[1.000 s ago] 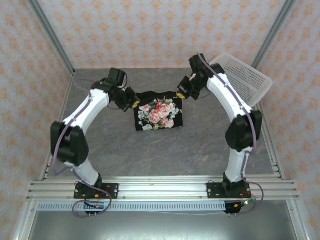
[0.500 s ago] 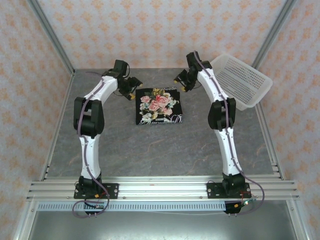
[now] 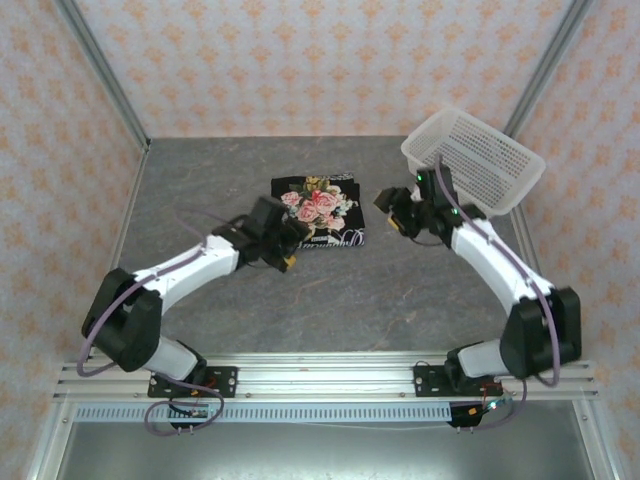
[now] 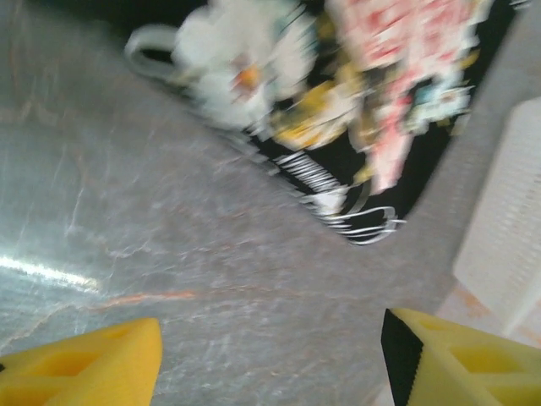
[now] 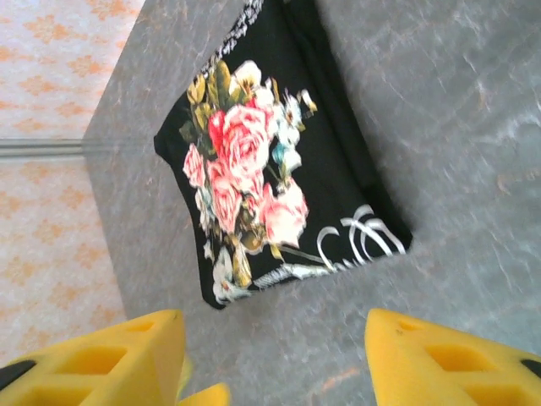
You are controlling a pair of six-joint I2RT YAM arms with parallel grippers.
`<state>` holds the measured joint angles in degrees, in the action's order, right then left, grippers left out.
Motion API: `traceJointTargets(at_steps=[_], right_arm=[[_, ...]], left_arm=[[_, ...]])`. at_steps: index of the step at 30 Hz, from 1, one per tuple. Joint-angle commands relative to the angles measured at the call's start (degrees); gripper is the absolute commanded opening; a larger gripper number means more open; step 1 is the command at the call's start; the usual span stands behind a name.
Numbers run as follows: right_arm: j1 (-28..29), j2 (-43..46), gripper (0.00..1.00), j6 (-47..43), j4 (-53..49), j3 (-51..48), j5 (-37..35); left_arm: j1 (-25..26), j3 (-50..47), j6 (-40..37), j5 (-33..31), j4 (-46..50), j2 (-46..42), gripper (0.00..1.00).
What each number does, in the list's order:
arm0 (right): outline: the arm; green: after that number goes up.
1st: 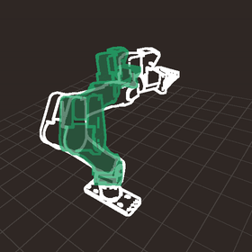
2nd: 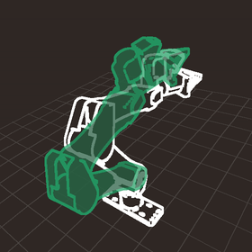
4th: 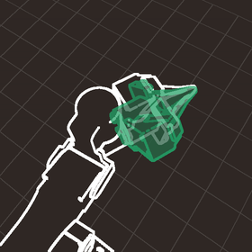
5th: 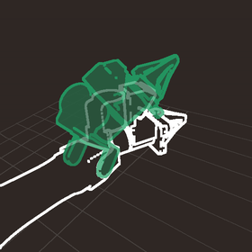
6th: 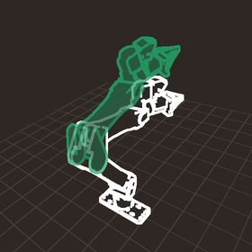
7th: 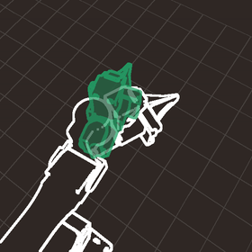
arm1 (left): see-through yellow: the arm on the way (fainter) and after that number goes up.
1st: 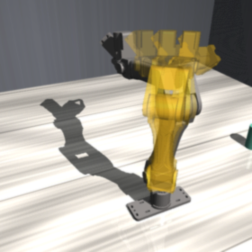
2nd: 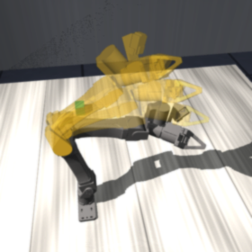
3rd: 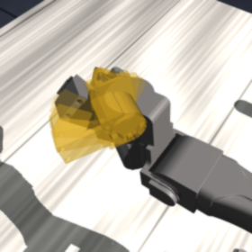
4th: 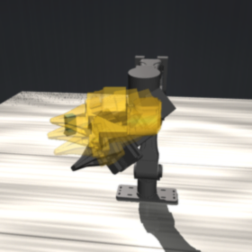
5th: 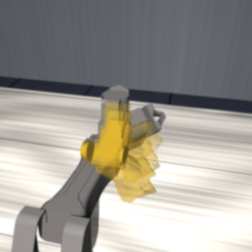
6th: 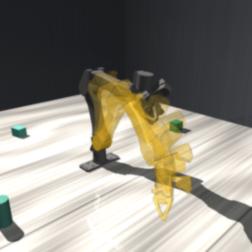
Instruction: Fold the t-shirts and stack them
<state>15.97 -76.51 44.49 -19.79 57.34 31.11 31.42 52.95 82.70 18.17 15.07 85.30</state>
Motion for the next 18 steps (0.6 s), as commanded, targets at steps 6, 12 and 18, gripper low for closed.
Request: traceJointTargets(at_steps=[6,12,18], right_arm=[[-0.3,7.8,0.61,5.9,12.8,-13.9,5.6],[-0.7,8.4,0.61,4.8,11.5,-15.3,7.4],[-0.7,8.4,0.61,4.5,10.8,-16.2,8.1]], left_arm=[[5.8,0.7,18.4,-12.7,-20.6,12.3,0.72],[5.9,2.1,21.6,-17.8,-23.9,17.9,0.70],[5.6,6.5,21.6,-19.3,-26.1,22.5,0.63]])
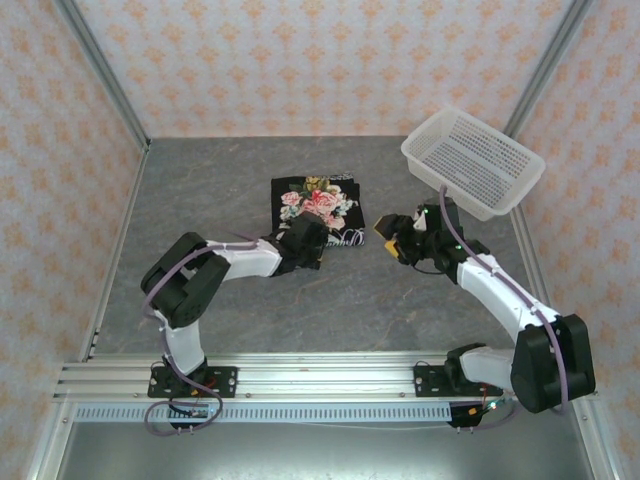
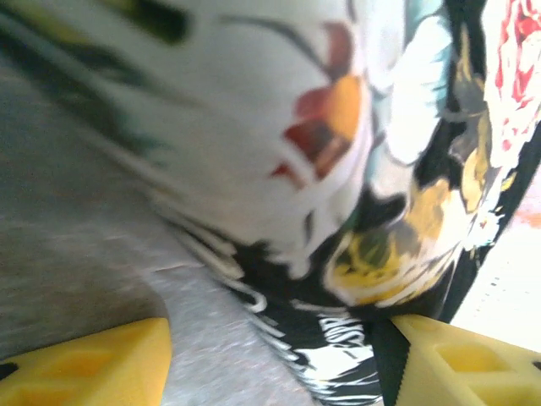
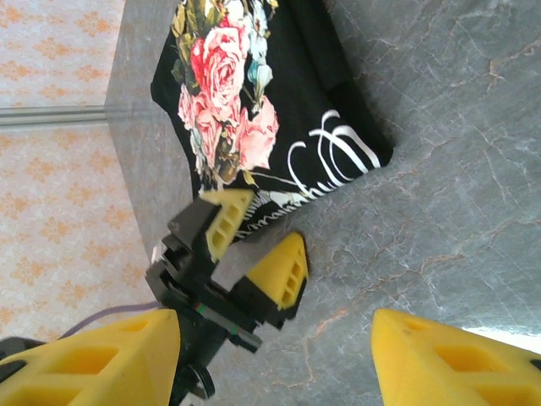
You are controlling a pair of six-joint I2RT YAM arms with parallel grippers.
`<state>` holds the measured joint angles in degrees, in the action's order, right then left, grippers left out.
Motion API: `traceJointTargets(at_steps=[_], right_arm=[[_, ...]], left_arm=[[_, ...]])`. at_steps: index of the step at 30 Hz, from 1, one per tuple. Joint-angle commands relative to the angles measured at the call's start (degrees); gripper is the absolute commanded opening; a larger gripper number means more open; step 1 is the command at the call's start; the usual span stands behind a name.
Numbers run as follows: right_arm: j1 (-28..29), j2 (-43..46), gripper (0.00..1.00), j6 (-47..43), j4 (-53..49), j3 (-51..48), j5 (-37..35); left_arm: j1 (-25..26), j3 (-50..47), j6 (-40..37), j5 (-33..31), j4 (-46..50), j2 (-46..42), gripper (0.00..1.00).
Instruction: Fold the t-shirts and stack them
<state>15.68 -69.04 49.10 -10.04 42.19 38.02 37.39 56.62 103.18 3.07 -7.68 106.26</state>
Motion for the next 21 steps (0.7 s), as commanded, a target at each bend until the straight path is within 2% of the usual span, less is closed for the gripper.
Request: traceJointTargets(at_steps=[1,4,6,11,15,21], right_arm=[[-0.4,1.0,0.61,-0.1,1.0,-1.1,1.3],[-0.4,0.8,0.61,-0.1,1.1,-1.0,1.5],[-0.4,0.4,0.61,-0.1,0.9,-0.7,1.4],[-0.4,-0.3,0.61,-0.2,0.3,0.1,0.7],[-0.4,-0.7,0.60,-0.5,-0.6,0.7,-0.2],[-0.4,-2.0,0.60,-1.2,-1.6,1.9,-0.9]], left_arm=[[-0.4,3.7,1.1,-4.2,-3.2,2.3,0.61],[-1.1,5.3,1.1,-4.2,-2.6,5.0,0.50],[-1.9,5.8,0.8,-4.0,-2.5,6.4,0.38],[-5.9,5.7,-1.2,-3.4,-1.7,7.1,0.02],[-11.5,3.2,-4.6,-2.1,-1.4,4.6,0.00],[-23.8,-0.8,-16.4,3.5,2.6,-1.4,0.00]])
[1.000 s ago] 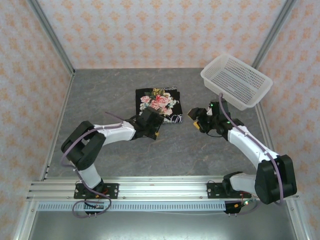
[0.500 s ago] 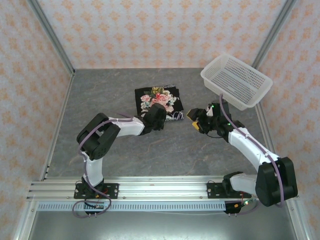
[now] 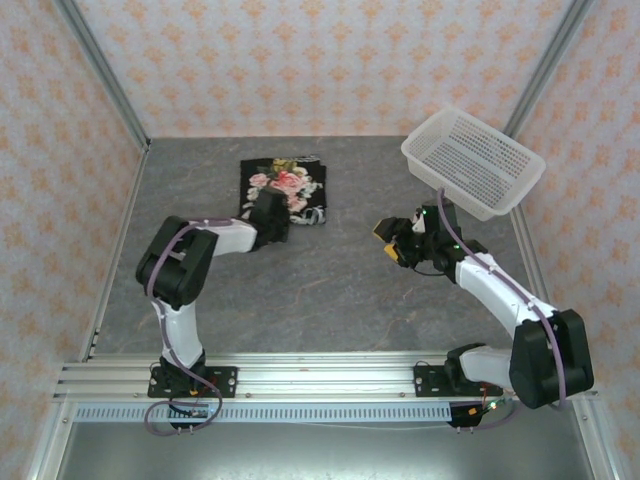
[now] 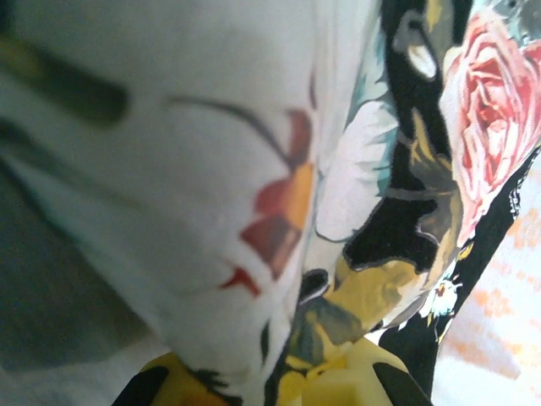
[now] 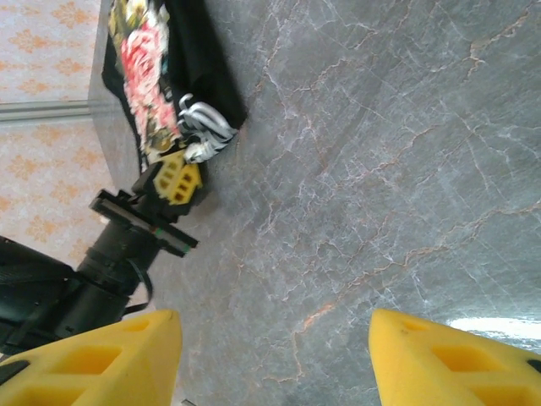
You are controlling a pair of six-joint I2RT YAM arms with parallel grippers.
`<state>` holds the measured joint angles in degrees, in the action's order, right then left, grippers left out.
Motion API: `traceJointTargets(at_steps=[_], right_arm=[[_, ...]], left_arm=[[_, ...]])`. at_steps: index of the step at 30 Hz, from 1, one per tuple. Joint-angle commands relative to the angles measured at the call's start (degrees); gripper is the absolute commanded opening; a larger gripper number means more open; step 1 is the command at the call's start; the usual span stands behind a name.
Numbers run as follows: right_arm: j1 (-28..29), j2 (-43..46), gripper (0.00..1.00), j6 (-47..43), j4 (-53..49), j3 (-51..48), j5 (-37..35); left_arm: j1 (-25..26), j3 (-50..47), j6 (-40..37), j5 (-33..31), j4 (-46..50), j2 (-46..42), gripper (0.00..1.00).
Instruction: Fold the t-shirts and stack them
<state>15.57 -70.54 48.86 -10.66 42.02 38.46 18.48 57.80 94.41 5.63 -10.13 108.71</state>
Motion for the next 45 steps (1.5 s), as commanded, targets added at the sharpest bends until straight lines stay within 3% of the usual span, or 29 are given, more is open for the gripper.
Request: traceJointTargets(at_steps=[1,7,14,22,29,32,38,39,40,42,43,44,45], right_arm=[[-0.3,-0.6,0.60,-1.0,-1.1,2.2,-1.5],[-0.3,-1.9,0.60,-0.8,-0.4,2.7,-1.5],[-0.4,-3.1,0.60,1.1,6.0,3.1,0.3],[-0.3,-4.0,0.59,3.0,9.6,4.3,1.2],[-0.3,-4.6,0.59,2.7,9.3,4.6,1.6],[-0.3,-4.1,0.59,2.1,9.7,4.8,1.8],[-0.3,0.1,0.62,2.2,14.8,4.8,-0.2],[-0.3,0.2,0.63,2.2,15.0,5.5,-0.1],[-0.3,0.2,0.64,2.2,15.1,6.2,0.2],[-0.3,0.2,0.67,2.4,14.6,7.5,0.3],[-0.4,0.4,0.72,2.3,13.5,8.4,-0.2],[-0.3,0.5,0.89,1.9,11.9,9.2,-0.8],[-0.3,0.7,0.99,1.0,9.2,10.5,-1.8]], left_arm=[[-7.3,-2.9,-9.8,1.7,5.3,-5.0,0.00],[-21.5,-1.1,-24.7,9.1,9.1,-5.3,0.00],[-32.3,10.4,-37.2,15.3,14.2,3.6,0.00],[-35.8,26.7,-45.4,19.0,23.0,13.4,0.00],[-35.8,29.0,-46.1,18.3,25.2,13.7,0.00],[-35.7,27.0,-47.2,14.4,27.9,9.3,0.11],[-35.0,17.9,-46.0,10.7,30.3,-6.9,0.56],[-34.4,16.3,-45.8,9.2,31.4,-10.0,0.71],[-33.7,14.9,-45.4,7.6,32.9,-13.0,0.72],[-32.3,12.8,-44.9,4.9,35.7,-17.9,1.00],[-31.5,11.7,-44.6,3.3,36.7,-20.6,1.00],[-31.0,10.5,-44.1,2.2,37.4,-22.7,1.00],[-30.3,9.4,-43.6,1.1,38.4,-25.2,1.00]])
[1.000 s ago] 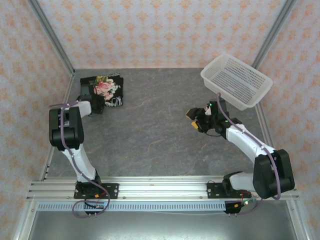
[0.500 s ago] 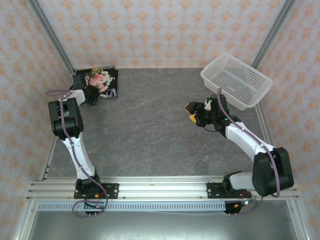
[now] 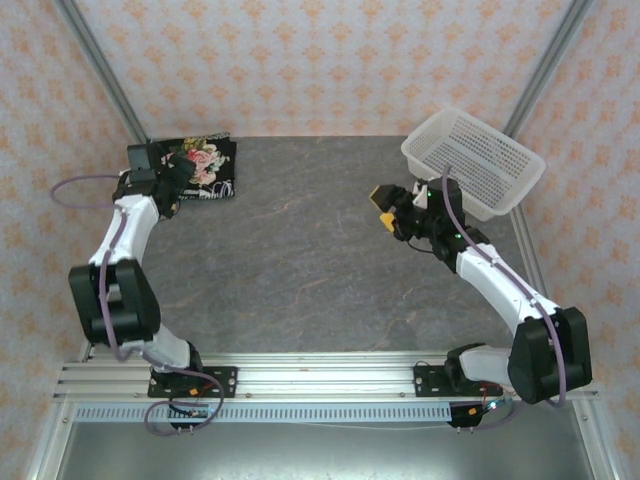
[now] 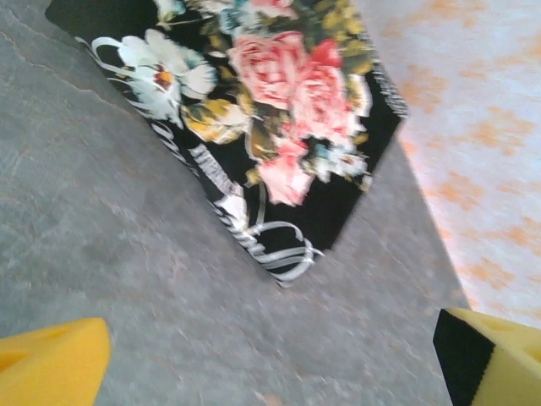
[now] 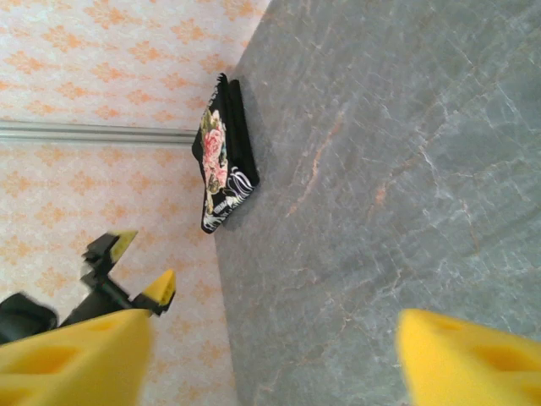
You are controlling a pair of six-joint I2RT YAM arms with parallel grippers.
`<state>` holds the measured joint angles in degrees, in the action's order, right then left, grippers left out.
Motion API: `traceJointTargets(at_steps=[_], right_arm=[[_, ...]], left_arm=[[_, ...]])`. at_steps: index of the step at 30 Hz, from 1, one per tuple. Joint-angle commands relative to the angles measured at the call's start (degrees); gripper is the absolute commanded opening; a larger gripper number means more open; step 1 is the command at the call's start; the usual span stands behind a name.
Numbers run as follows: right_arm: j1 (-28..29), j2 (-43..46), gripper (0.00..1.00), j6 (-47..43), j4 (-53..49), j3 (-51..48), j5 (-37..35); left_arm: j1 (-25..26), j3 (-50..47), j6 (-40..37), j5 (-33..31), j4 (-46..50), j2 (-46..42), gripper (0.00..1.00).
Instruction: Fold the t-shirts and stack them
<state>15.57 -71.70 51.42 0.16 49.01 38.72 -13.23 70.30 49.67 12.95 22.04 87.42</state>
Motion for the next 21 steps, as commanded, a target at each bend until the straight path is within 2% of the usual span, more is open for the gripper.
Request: traceJointTargets(at_steps=[1,4,7,10,12,13,15,17,19,21], right_arm=[[-0.3,2.2,0.99,-3.1,-5.4,5.1,-3.5],[-0.3,3.3,0.99,-9.5,-16.2,9.8,-8.7],[-0.4,5.9,0.99,-16.3,-26.9,13.8,-18.3],[-0.4,7.9,0.99,-20.4,-37.0,17.2,-32.8],[-0.5,9.1,0.99,-22.1,-38.9,16.1,-43.8],[-0.7,10.2,0.99,-23.1,-37.5,14.4,-47.5],[-1.8,13.6,0.99,-28.2,-29.5,6.6,-50.6],[-1.9,16.9,0.99,-32.0,-20.5,-2.4,-57.1],[-1.9,19.0,0.99,-36.9,-11.6,-10.3,-62.5],[-2.0,18.1,0.99,-43.1,-6.3,-15.1,-65.0]], left_arm=[[1.9,-4.1,1.2,-7.1,7.0,-6.2,1.00],[3.6,-6.5,-0.4,-10.8,10.0,-13.0,1.00],[5.7,-8.3,-2.3,-16.9,16.2,-19.1,1.00],[10.0,-10.8,0.9,-33.9,26.0,-26.7,1.00],[14.2,-15.4,5.6,-48.4,30.7,-33.3,1.00],[15.0,-18.5,2.4,-50.1,28.5,-36.8,1.00],[15.2,-28.1,-13.0,-46.7,14.6,-45.3,1.00],[15.5,-36.4,-24.1,-45.1,3.9,-51.2,1.00],[15.5,-42.0,-29.4,-44.6,-2.3,-53.3,1.00],[15.5,-47.5,-35.1,-38.9,-10.6,-53.1,1.00]])
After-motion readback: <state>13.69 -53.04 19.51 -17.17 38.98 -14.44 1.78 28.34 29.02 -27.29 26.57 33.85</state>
